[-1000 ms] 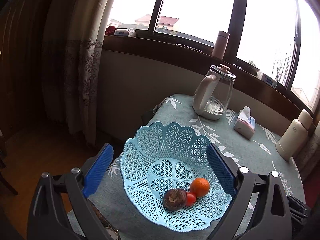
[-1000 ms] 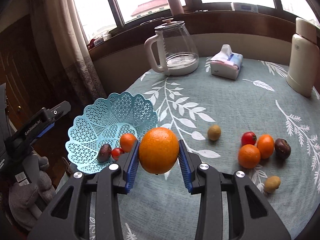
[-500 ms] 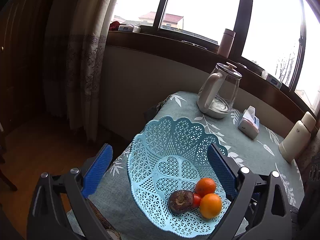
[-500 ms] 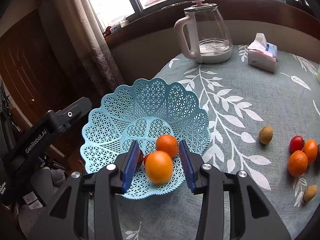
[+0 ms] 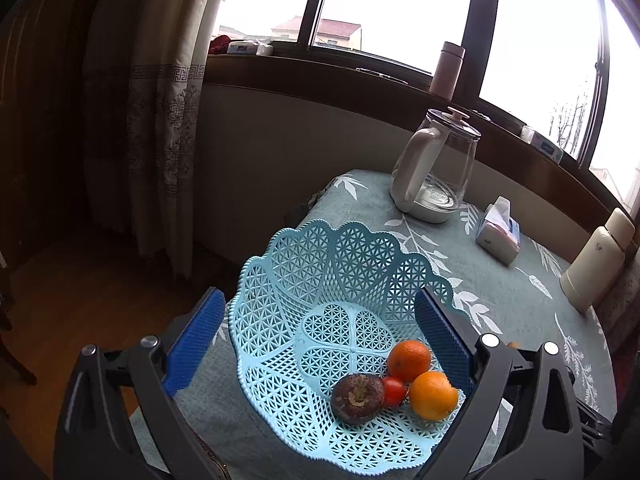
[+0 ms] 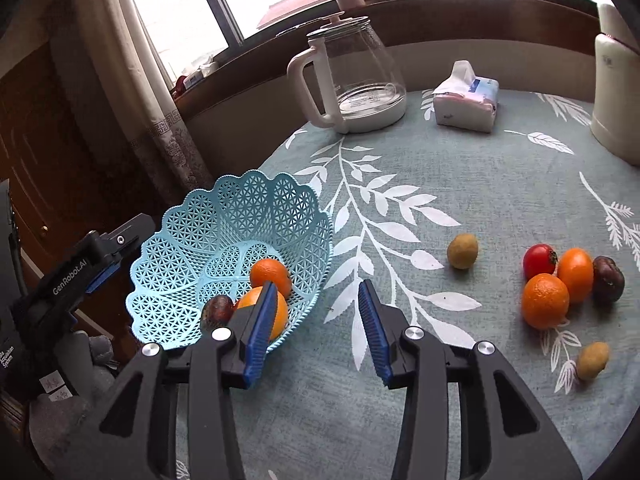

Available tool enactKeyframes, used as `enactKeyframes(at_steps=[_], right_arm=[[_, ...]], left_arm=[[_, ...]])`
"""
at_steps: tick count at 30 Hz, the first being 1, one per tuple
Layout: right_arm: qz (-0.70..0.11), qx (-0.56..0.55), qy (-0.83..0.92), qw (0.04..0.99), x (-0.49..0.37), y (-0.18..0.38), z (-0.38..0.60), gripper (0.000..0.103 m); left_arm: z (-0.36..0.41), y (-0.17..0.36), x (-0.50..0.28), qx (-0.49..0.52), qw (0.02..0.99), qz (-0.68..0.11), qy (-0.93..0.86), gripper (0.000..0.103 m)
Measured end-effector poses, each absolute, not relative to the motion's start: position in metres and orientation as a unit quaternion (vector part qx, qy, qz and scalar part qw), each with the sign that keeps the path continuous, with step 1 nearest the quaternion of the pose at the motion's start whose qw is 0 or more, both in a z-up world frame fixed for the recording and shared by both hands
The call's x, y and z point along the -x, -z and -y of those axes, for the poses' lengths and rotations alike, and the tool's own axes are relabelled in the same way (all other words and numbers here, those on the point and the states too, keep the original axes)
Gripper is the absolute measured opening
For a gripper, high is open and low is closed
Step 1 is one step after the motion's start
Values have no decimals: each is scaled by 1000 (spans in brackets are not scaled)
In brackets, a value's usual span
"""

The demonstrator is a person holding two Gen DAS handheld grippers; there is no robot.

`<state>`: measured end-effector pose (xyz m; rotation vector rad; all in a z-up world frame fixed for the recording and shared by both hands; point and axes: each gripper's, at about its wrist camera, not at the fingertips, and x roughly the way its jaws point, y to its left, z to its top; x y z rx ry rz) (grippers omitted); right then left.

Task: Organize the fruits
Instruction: 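Lower the held orange into the blue basket and open the right tool, then move the right tool to the kiwi and close on it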

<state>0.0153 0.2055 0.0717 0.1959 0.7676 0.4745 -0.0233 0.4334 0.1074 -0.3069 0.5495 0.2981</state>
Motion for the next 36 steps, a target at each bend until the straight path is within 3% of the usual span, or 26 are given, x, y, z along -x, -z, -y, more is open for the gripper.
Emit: enactKeyframes(at_steps=[6,8,13,17,36], right_arm=[[-371,-101,-211,899,-12,-66,-191,53],[-371,-106,-205,900,-10,-64,-186,62],[-375,-115,-187,901,-8,-57,-171,64],[-375,-132,-166,902,-8,-53,-153,75],[-373,-132,-97,913,6,-41,-86,75]], left_arm=[[-427,-108,23,145,942,-271,-135,97],[-424,-107,22,144,942,-273,-130,97],[-414,-105,20,138,943,-280,-117,98],[-406,-105,19,132,945,-281,-106,100],[-373,-103,15,100,948,-294,-65,100]])
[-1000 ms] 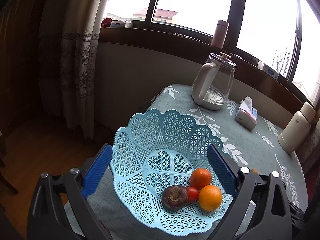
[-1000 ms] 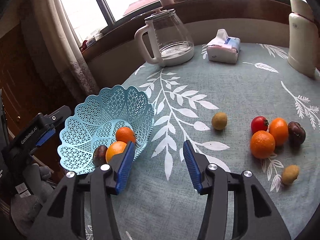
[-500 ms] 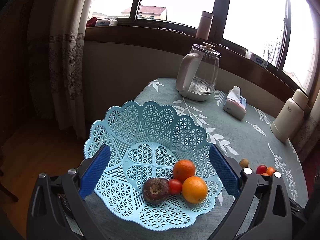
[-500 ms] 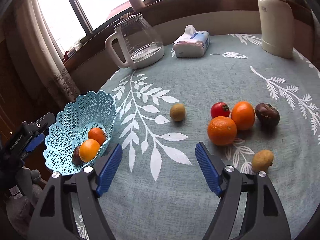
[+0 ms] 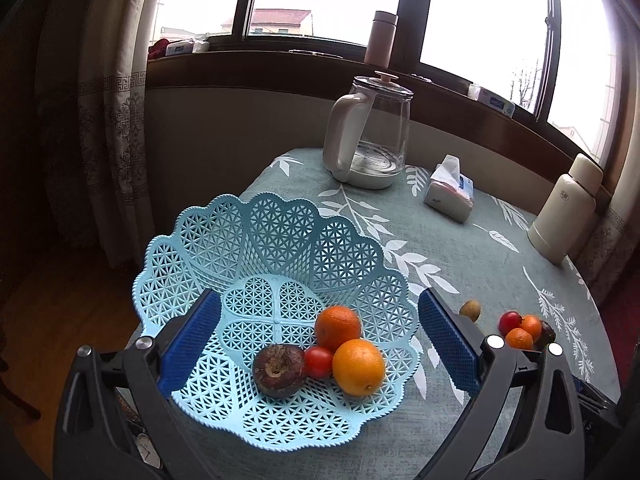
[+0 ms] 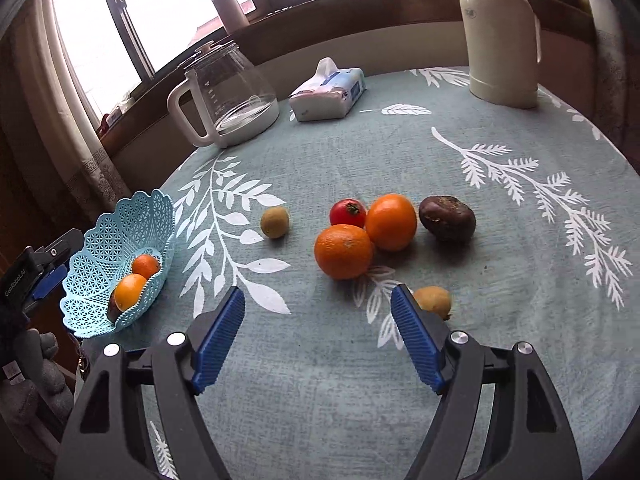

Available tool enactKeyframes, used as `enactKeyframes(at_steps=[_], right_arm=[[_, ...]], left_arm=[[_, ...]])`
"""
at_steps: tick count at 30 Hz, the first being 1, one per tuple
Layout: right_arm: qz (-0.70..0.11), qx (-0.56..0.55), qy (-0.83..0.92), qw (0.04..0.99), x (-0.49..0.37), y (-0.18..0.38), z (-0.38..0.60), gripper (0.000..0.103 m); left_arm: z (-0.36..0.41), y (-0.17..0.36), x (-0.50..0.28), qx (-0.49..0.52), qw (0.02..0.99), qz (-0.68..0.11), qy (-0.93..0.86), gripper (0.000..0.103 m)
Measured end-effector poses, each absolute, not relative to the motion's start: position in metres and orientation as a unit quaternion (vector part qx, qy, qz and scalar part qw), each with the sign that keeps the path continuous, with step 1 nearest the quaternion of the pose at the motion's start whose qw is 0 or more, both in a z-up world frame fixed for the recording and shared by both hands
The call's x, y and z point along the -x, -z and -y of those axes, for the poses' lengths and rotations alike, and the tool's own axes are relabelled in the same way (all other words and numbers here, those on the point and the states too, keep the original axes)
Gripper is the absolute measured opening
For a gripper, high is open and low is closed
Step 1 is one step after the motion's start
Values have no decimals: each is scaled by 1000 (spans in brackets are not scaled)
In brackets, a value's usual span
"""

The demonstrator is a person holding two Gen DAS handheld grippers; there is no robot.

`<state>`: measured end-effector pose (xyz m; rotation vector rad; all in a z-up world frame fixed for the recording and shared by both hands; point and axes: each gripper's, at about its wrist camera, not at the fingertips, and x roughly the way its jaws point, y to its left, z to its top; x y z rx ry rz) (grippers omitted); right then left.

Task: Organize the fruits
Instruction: 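Move the right tool to the kiwi and close on it, then grasp the large orange with the left tool while the right tool lifts the kiwi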

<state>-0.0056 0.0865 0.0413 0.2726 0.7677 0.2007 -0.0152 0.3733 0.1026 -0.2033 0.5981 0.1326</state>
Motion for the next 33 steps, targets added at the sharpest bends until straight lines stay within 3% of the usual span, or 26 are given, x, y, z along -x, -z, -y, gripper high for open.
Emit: enactKeyframes(at_steps=[7,18,25,33], right_arm=[[-370,-130,-63,918,9,-39,-59,73],[-400,-111,-27,910,2,-25,-38,53],[-417,-80,-18,905,0,-18,-44,35],[-424,-63,-21,903,8,-17,-40,35]], left_arm=[[-358,-100,14,85,949,-301,-52,100],[-343,-96,13,70,948,-307,-39,100],[-338,-94,12,66,948,-310,-35,100],[-327,-93,13,59,948,-312,-27,100]])
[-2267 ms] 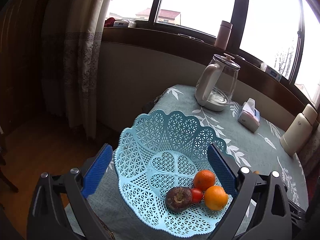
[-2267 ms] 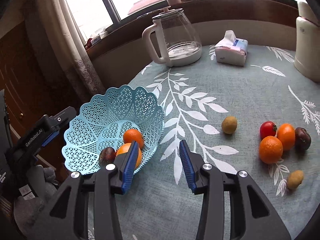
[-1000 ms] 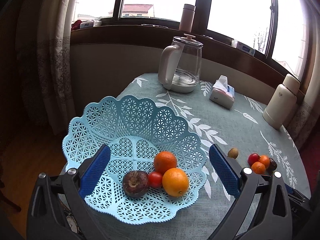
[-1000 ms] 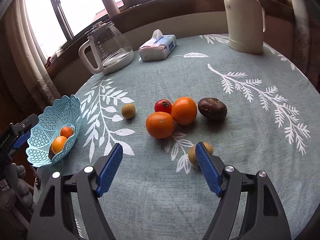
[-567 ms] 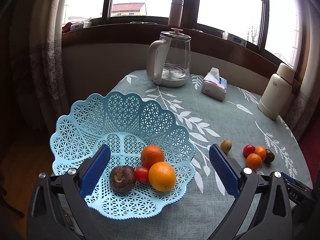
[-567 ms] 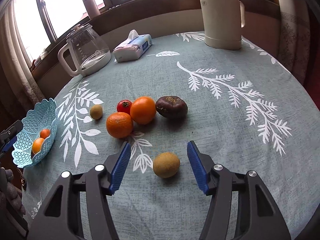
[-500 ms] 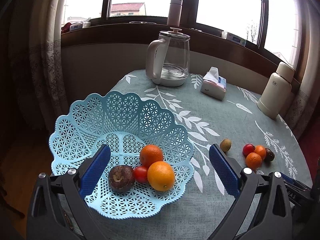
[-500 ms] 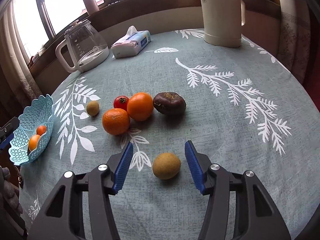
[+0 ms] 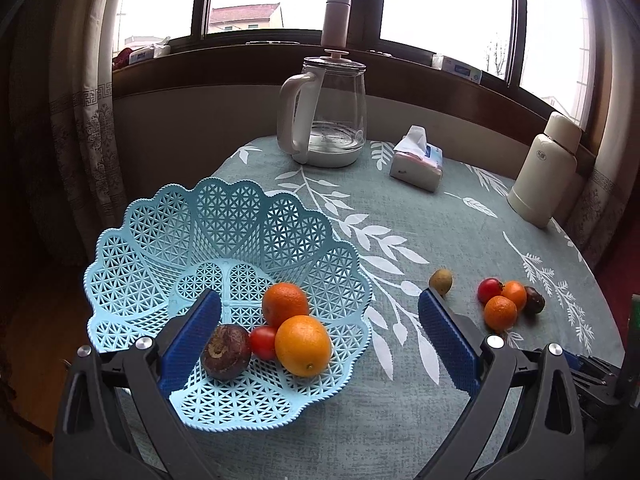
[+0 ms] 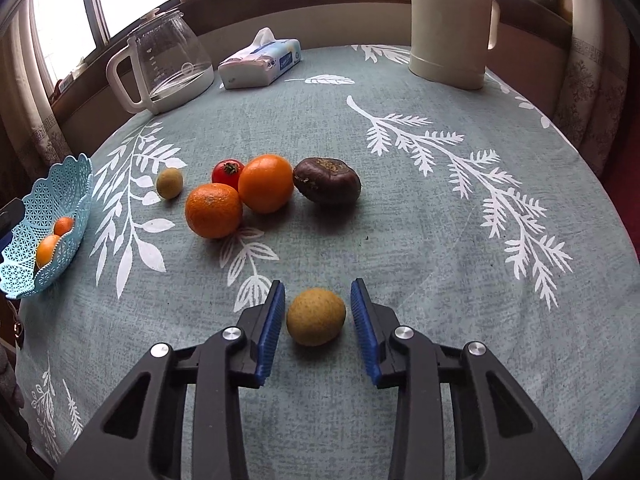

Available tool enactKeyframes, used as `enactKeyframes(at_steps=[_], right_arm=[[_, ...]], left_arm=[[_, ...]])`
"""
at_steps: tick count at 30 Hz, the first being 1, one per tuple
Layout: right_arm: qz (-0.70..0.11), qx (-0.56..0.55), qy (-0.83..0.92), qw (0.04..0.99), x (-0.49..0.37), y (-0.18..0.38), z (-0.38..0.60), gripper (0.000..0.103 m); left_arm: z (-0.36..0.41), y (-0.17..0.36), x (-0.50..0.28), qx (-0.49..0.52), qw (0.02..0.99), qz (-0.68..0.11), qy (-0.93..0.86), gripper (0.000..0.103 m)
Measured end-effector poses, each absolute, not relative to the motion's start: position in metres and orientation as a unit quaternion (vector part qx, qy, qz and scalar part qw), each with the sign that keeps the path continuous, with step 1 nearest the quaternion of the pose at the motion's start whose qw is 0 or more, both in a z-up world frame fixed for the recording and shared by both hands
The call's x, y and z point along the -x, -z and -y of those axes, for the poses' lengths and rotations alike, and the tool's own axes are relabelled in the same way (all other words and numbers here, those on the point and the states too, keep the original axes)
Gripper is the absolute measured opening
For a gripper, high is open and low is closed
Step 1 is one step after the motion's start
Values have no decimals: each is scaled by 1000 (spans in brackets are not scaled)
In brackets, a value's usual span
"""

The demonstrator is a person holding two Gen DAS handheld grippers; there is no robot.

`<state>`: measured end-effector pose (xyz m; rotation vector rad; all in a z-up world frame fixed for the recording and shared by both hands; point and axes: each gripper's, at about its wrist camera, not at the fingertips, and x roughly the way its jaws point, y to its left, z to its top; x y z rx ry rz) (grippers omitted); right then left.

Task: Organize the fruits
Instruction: 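Grasp the large orange with the left tool while the right tool lifts the kiwi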

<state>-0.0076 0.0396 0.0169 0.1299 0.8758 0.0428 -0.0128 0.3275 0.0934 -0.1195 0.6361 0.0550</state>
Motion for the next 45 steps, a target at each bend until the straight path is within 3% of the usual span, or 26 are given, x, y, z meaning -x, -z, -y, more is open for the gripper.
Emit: enactKeyframes(at_steps=[5,30,36,41,45], right_arm=[[-424,-58,-30,904,11,-18,-38,28],[-370,-146,-33,917,17,-25,-2,28],[-368,-150,-32,917,18,-23,-1,28],[-367,-154,-32,917,19,-23,0,28],[-368,-158,-32,916,19,-22,1,28]], left_arm=[[-316,-92,14,54,947,-316,-14,100],[-203,-62,-23,-4,932,-351,87,99],[-180,-54,-38,-16,926,-361,112,90],[-165,-42,-50,-18,915,-380,135,74],[-160,-36,-53,-22,910,-388,141,72]])
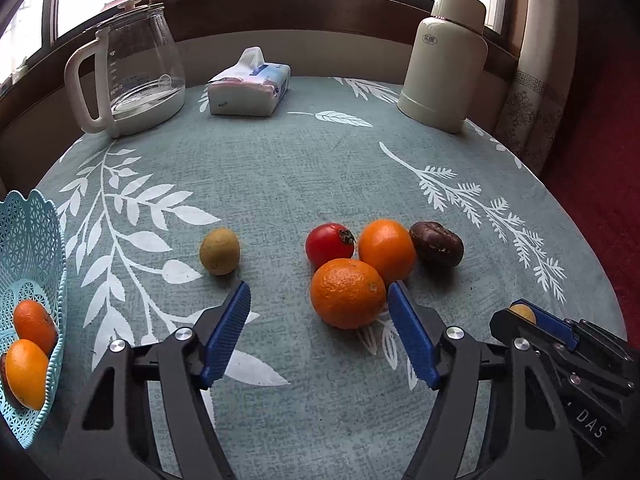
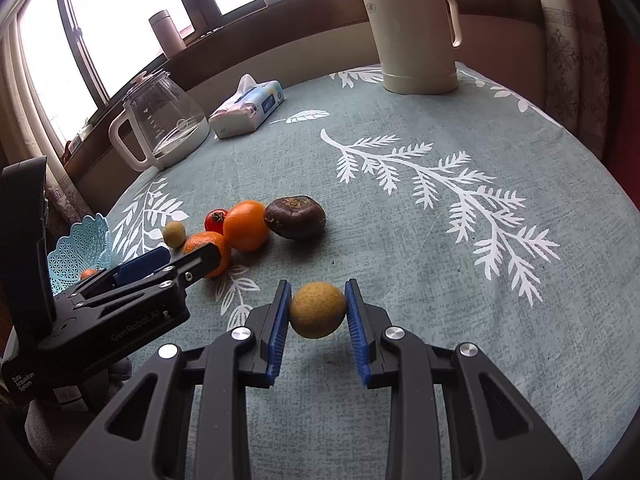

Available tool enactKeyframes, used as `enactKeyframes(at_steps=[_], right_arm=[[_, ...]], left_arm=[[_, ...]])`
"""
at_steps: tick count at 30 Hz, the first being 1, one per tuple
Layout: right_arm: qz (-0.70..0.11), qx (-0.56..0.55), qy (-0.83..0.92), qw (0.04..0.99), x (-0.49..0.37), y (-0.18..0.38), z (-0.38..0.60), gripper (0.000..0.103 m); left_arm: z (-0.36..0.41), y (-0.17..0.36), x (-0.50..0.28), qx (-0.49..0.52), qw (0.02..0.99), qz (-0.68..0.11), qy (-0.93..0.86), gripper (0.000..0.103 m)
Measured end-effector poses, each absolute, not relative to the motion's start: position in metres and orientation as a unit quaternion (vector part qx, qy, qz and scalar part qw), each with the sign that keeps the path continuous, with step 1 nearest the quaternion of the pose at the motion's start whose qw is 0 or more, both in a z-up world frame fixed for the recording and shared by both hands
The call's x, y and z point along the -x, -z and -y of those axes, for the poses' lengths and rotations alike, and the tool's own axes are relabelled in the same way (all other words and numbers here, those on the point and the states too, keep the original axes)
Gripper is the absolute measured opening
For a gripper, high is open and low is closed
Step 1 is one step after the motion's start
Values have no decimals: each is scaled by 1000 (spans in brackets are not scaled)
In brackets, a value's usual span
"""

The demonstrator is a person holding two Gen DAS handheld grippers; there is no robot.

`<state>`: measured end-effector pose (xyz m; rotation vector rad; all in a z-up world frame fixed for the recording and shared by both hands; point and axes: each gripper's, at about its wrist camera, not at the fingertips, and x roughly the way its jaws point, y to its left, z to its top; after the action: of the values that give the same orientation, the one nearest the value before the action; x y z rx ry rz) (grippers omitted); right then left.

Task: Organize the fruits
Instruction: 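Grasp the large orange with the left tool while the right tool lifts the kiwi, then carry the large orange into the blue basket and open the left tool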

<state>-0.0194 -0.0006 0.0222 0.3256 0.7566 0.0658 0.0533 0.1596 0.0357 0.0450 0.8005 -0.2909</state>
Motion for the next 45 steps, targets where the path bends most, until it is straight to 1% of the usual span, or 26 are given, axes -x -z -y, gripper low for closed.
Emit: enactKeyframes(at_steps=[3,6,8,9,11,12,23,33,45], right_arm=[[-369,-159,-32,915,19,-22,0,28],[-368,-157,-32,916,19,-22,0,28],[-368,-157,-32,916,19,-22,0,28],[-368,-157,-32,916,18,-22,0,28],[-368,-157,-32,916,18,-22,0,28],[-369,-157,-33,916,18,-22,0,28],[-368,-158,-33,916,18,-21,-1,28],[-361,-162,-35,918,22,-23,-1,28],[-354,-160,-32,921,25,-25,-1,28]], left_arm=[[-159,-34,-55,-23,908,-392,144,70],[-157,-31,-58,-24,905,-398,151,63],[-156,-31,-58,-24,903,-398,158,54],[-155,-31,-57,-25,904,-396,160,52],[-153,-31,-55,-30,904,-392,167,42],[-151,-31,-54,-35,904,-391,169,41],[-155,-32,-51,-16,905,-388,175,41],[-167,-43,-38,-13,920,-360,154,41],[-226,-77,-18,12,945,-318,76,41]])
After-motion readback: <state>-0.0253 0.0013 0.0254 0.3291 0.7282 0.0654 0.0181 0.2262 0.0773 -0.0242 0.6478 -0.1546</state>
